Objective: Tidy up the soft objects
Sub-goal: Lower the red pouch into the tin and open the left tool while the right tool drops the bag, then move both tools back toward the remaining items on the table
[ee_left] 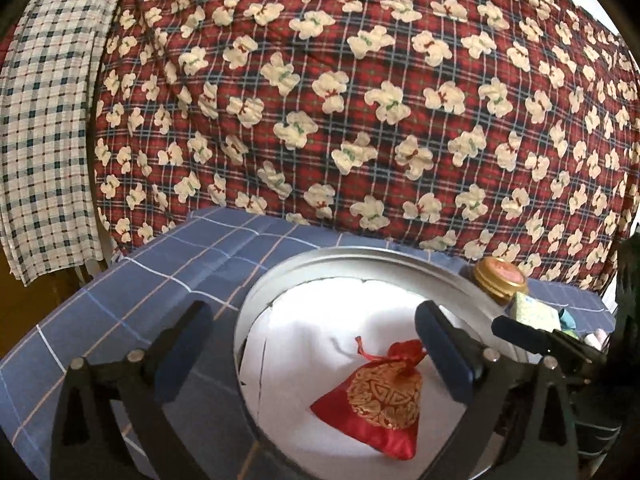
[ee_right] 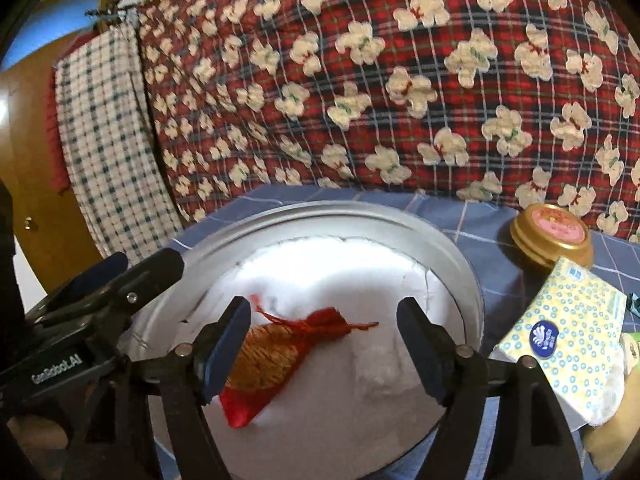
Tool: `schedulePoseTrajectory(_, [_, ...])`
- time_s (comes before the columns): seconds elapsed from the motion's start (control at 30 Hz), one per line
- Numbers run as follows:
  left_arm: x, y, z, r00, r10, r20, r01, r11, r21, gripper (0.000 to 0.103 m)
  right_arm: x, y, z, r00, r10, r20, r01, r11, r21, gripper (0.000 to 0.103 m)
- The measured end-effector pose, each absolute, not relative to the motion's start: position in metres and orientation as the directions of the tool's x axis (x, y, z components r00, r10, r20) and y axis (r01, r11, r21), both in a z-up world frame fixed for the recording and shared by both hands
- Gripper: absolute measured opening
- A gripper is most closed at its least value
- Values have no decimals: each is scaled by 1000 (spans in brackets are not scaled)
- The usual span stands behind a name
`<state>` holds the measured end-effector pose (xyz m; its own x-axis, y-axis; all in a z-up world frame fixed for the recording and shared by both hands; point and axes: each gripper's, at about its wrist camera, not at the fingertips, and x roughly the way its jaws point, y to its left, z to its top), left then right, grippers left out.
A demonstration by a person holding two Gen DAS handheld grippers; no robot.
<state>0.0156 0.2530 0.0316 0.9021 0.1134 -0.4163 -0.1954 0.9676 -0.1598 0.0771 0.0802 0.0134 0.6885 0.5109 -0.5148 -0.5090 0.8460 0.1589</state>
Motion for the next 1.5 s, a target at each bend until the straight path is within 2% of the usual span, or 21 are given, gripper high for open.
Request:
schedulePoseTrajectory(0.33, [6,239,42,922,113,-371,-178,973,-147,102,70,62,24,736,497,-460,-479,862,166,78])
schedulePoseTrajectory(0.6, [4,213,44,927,81,-367,-129,986,-109,103,70,28,29,835,314,-452,-295,949,115,78])
schedulePoseTrajectory(0.9, [2,162,46,934,-50,-354,11,994,-112,103,43,-36,31,880,165,-444,-160,986,50,78])
schedulePoseTrajectory(1.1, [-4,117,46,924,-137,-358,121,990,-68,103,19,-78,33,894,112,-434,-103,994,44,78])
schedulePoseTrajectory(1.27, [-8,85,44,890,-243,-387,227,970,-86,103,-1,-120,33,902,41,-429,-31,999,31,78])
schedulePoseTrajectory(1.5, [-5,43,35,840,-314,-443,311,947,-82,103,-35,-193,26,891,-112,-439,129,992,8,77])
